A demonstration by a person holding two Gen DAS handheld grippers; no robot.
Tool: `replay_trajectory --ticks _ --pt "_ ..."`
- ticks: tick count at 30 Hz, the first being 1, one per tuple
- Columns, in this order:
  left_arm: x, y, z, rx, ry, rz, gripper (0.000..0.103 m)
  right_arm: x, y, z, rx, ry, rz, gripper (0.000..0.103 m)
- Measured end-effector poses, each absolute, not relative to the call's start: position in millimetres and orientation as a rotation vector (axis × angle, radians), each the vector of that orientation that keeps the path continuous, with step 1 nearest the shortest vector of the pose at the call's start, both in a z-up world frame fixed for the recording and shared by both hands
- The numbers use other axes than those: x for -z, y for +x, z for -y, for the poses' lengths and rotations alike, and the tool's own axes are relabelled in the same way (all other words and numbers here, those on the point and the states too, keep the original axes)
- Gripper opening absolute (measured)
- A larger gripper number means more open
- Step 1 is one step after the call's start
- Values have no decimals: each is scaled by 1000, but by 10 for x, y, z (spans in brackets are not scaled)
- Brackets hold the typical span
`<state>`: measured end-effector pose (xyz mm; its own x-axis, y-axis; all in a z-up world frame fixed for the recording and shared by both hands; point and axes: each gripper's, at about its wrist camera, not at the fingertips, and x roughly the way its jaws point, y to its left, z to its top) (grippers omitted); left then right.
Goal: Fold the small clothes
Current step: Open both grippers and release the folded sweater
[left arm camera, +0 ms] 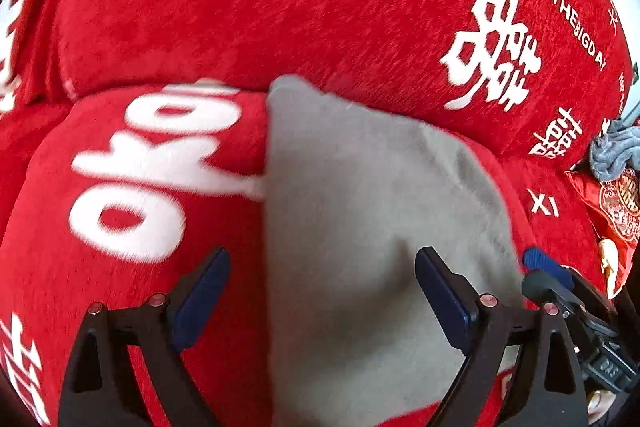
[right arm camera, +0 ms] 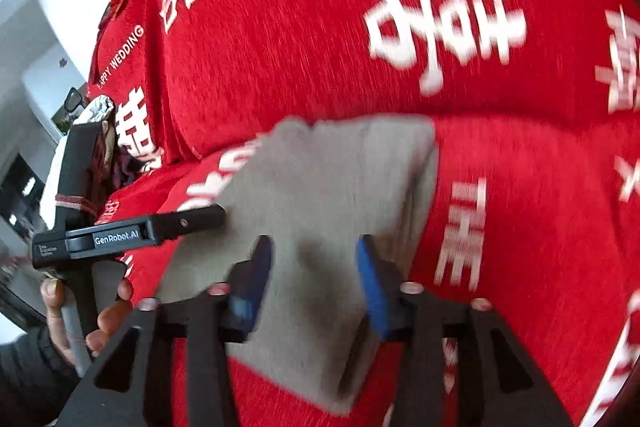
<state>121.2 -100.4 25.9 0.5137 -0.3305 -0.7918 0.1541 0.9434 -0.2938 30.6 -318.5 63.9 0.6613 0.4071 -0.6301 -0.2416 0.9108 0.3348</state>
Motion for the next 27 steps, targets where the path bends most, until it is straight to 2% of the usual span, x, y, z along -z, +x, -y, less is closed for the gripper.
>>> replay_trajectory --ticks 3,6,9,14,18,21,23,27 --pt "-242 1460 1177 298 -151 -1032 94 -682 686 3163 -372 234 -793 58" --pt "-53 1668 1218 248 -115 -1104 94 -494 1094 3277 -375 305 -884 58" --pt "125 1815 1055 303 -243 -1179 96 -263 1342 3448 -303 328 -937 56" --pt "-68 1915 944 291 -300 -1146 96 -322 1435 3637 -202 329 -908 60" --pt "-146 2107 1161 282 -210 -1130 96 -478 1442 3486 -315 325 -854 60" --pt "57 2275 1273 225 -131 -1189 96 -369 1604 3371 -361 346 -908 61" --pt "172 2360 1181 248 -222 -1252 96 -209 1708 3355 -293 314 -976 60" --pt "35 2229 965 258 -242 -1205 96 -338 1614 3290 -234 248 -955 61"
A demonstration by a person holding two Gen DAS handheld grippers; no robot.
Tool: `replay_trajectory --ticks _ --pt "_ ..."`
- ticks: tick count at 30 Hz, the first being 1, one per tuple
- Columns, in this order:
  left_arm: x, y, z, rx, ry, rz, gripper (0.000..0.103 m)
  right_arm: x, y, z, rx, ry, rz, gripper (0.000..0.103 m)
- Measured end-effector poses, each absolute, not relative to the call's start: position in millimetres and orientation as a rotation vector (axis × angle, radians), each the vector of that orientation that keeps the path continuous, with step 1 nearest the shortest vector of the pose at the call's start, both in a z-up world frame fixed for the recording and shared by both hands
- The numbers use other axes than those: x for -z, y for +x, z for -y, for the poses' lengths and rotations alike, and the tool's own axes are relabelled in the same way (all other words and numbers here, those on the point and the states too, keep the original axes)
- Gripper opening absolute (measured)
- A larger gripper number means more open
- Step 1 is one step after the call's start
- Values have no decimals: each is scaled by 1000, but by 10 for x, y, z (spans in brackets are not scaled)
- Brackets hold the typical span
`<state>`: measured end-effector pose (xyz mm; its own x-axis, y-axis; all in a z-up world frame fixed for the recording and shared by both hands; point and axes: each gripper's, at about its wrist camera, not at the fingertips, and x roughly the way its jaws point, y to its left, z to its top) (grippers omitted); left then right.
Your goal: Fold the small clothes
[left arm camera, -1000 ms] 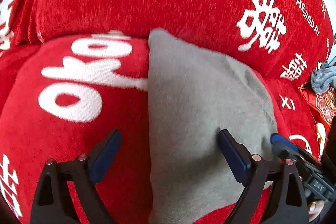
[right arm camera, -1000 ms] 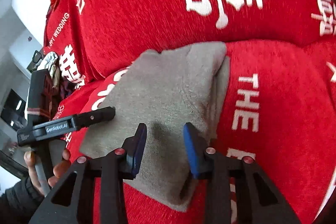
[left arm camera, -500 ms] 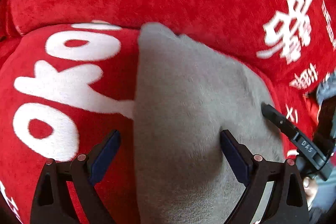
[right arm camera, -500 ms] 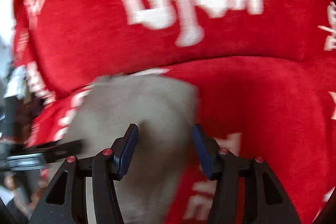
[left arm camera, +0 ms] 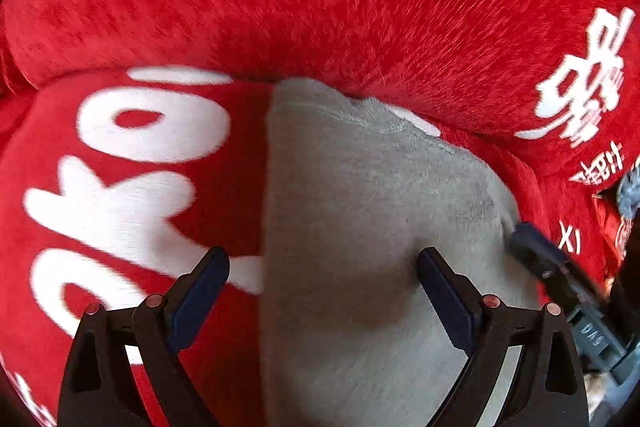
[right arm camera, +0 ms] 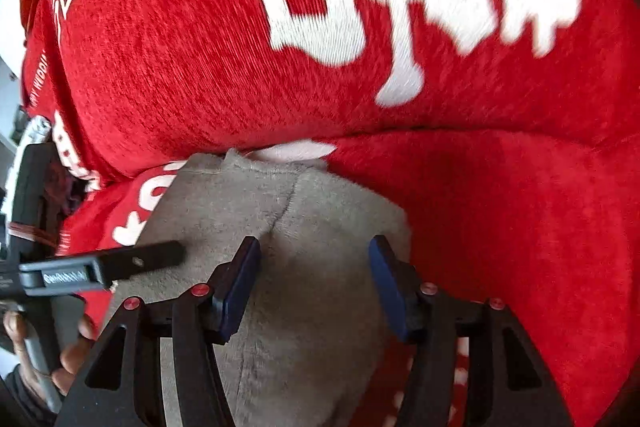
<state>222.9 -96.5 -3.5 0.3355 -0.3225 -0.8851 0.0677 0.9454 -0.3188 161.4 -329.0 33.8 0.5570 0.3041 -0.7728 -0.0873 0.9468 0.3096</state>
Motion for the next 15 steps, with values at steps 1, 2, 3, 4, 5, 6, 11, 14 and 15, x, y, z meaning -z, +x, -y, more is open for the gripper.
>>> replay_trajectory --ticks 1,2,3,4,5,6,11,14,15 --pt "-8 2141 921 289 -239 -1187 96 -413 1516 3268 -229 219 -935 62" --pt "-31 2071 899 315 -239 -1178 96 -475 1402 3255 -236 199 -920 63" --pt "-55 1973 859 343 -235 -1169 96 -516 1289 3261 -241 192 -914 66" --pt "-76 1841 792 364 -233 -1156 96 -542 1179 3285 -247 202 -910 69" --pt "-84 1772 754 383 -239 -1150 96 -557 1093 3325 -251 219 -906 70" --pt "-83 1685 692 415 -259 -1147 96 -572 964 3384 -259 254 -900 72" --pt "57 1585 604 473 -357 -1190 96 -486 618 3626 -286 449 -903 79" --pt "96 1554 773 508 -369 -1206 96 -324 639 3530 -293 484 -952 79" --pt "125 1551 836 511 -355 -1217 96 -266 666 3479 -296 490 -973 79"
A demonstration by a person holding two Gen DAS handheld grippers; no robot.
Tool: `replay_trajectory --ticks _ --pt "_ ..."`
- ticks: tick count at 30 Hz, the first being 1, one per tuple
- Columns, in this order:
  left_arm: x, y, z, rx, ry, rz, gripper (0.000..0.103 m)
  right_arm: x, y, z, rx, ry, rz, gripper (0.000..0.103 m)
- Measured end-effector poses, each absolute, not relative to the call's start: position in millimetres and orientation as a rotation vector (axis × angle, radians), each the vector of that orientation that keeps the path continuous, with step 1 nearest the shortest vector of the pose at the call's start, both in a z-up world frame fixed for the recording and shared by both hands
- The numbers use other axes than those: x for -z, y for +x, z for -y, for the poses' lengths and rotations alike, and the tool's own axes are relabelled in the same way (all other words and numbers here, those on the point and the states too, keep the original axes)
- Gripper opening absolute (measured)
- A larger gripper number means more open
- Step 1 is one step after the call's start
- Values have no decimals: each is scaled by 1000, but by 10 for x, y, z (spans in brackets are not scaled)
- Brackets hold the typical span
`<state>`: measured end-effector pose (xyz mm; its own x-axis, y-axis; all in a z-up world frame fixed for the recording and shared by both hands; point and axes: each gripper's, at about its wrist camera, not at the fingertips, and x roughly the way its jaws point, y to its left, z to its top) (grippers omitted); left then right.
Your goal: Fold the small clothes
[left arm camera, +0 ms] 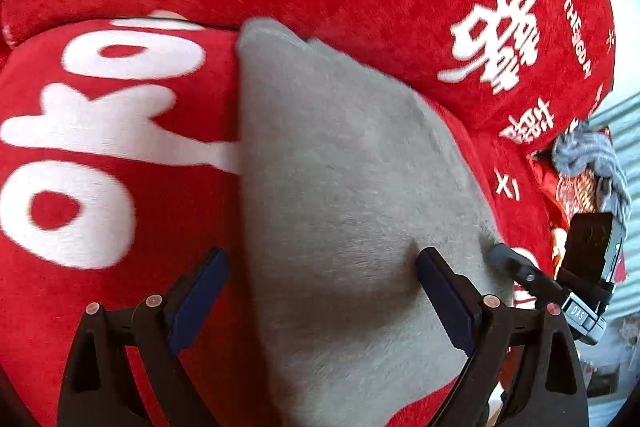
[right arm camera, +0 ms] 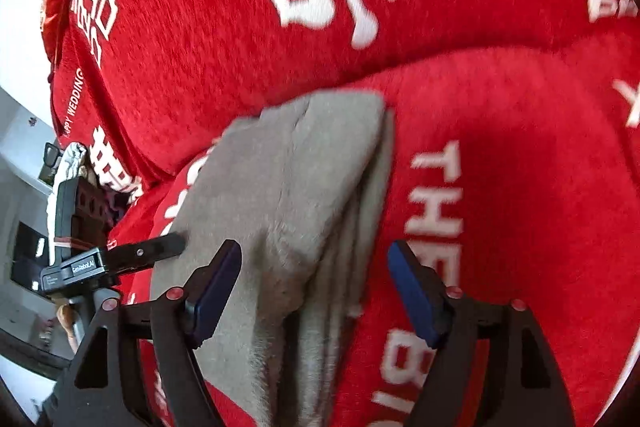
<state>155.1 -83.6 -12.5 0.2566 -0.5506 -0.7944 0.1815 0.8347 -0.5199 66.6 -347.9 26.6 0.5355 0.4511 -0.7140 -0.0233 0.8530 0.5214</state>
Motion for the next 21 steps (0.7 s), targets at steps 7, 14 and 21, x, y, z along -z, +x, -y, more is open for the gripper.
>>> replay_trajectory --ticks 7,14,21 --pt "125 1550 1063 532 -281 -1196 97 -91 839 3266 -277 494 -960 78" --pt "48 1478 1106 518 -241 -1128 70 -81 871 3121 -313 471 -958 56" --pt "33 1450 1113 516 -208 -1102 70 -64 844 3138 -294 464 -954 62"
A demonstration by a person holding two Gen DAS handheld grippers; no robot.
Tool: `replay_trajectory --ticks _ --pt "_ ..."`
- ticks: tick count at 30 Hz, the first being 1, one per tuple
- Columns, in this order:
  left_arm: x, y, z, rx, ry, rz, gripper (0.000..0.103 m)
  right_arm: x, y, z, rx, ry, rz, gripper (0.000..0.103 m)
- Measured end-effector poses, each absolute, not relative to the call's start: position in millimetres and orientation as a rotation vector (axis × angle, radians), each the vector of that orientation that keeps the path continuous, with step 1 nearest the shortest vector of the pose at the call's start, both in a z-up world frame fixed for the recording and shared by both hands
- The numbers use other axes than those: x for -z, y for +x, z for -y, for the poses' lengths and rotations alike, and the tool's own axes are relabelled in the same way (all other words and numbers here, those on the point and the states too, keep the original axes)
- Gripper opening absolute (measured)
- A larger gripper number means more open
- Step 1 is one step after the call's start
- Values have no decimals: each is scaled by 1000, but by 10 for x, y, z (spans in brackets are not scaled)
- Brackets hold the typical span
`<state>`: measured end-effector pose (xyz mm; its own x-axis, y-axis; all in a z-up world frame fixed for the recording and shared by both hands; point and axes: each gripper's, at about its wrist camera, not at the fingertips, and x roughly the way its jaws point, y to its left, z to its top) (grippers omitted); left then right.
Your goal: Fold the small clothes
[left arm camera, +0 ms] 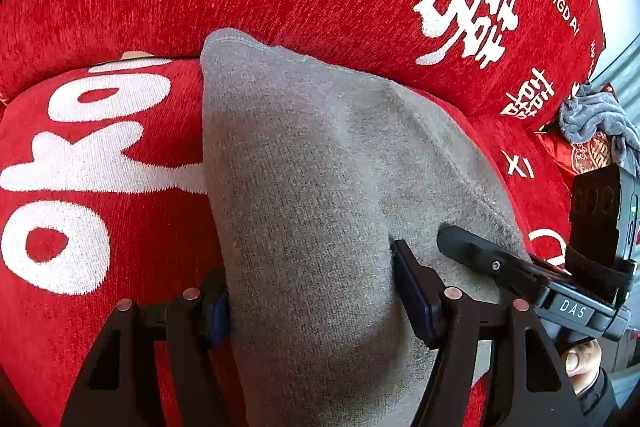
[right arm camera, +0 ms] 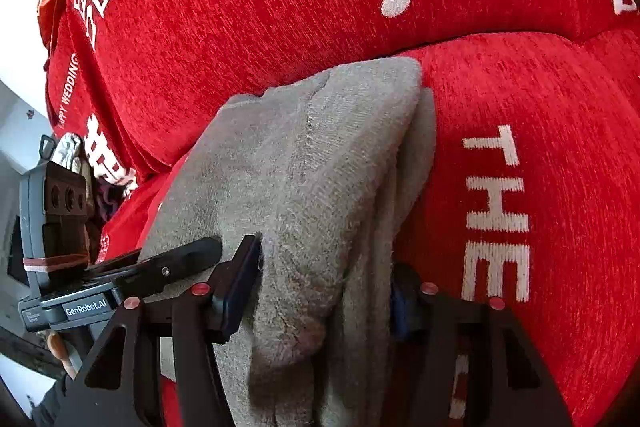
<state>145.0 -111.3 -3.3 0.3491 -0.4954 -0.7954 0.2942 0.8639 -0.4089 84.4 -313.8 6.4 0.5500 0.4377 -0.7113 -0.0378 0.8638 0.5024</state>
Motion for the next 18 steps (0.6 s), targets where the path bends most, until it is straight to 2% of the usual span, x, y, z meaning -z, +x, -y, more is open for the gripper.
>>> replay_trajectory --ticks 5,7,10,18 --pt "43 1428 1110 506 -205 -1083 68 -62 834 3074 -277 426 -945 62" --pt "0 1392 1129 509 -182 -1064 60 -111 833 3041 -278 406 -949 52" --pt "-72 1336 1164 500 -136 -1041 53 -217 794 2973 -283 362 -936 44" --pt "-157 1234 1160 484 -109 -1046 50 -295 697 2906 -271 364 -942 42"
